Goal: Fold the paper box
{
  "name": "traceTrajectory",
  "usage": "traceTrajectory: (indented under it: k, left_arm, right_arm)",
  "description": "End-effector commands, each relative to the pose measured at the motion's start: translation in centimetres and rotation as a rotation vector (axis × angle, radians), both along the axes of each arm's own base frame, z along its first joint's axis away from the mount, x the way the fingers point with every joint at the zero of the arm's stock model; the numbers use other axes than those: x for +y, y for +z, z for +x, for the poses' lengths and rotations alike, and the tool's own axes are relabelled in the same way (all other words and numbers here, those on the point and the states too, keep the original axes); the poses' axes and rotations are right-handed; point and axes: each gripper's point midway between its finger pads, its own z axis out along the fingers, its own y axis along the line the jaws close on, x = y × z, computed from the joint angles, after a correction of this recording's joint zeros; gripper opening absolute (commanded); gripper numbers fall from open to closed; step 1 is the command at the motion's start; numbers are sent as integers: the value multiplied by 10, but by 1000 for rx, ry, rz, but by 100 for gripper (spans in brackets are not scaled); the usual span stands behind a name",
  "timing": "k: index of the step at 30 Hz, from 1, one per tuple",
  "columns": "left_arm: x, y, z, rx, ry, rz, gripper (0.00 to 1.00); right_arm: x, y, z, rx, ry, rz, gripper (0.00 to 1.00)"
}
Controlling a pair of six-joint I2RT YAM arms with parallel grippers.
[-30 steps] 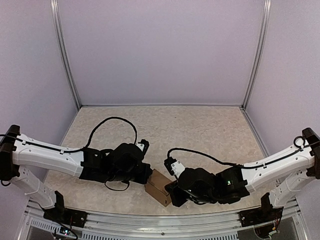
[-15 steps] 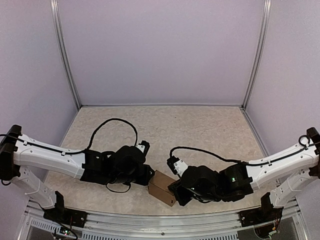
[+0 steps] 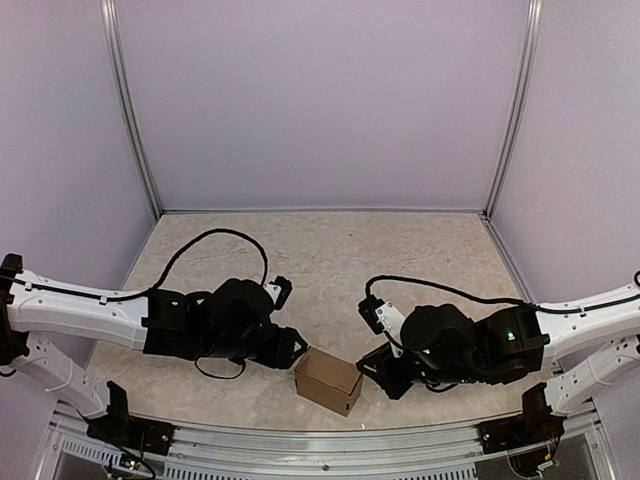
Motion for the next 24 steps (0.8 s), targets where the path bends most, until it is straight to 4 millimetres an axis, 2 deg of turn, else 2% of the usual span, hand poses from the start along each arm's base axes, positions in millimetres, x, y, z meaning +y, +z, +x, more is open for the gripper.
traceTrajectory:
  k: [1, 4, 6, 12, 13, 20, 24]
  left_arm:
    - [-2, 20, 1, -10, -66, -81, 61]
    - [-10, 34, 8, -17, -113, -143, 65]
    - [-13, 36, 18, -23, -114, -149, 62]
    - [-24, 34, 42, -39, -113, -147, 39]
    - [-27, 29, 45, -29, -116, -144, 35]
    - [-44, 2, 51, 42, -156, -122, 8]
    - [-43, -10, 52, 64, -157, -105, 0]
  right_arm:
    - [-17, -30, -25, 115, 101, -74, 13]
    - [-17, -39, -39, 162, 168, -75, 2]
    - [-15, -44, -47, 190, 205, -75, 0]
    - [-1, -65, -67, 240, 304, -98, 0]
    - [2, -67, -68, 240, 314, -104, 0]
    - [26, -71, -75, 204, 368, -114, 0]
    - [33, -75, -75, 188, 383, -135, 0]
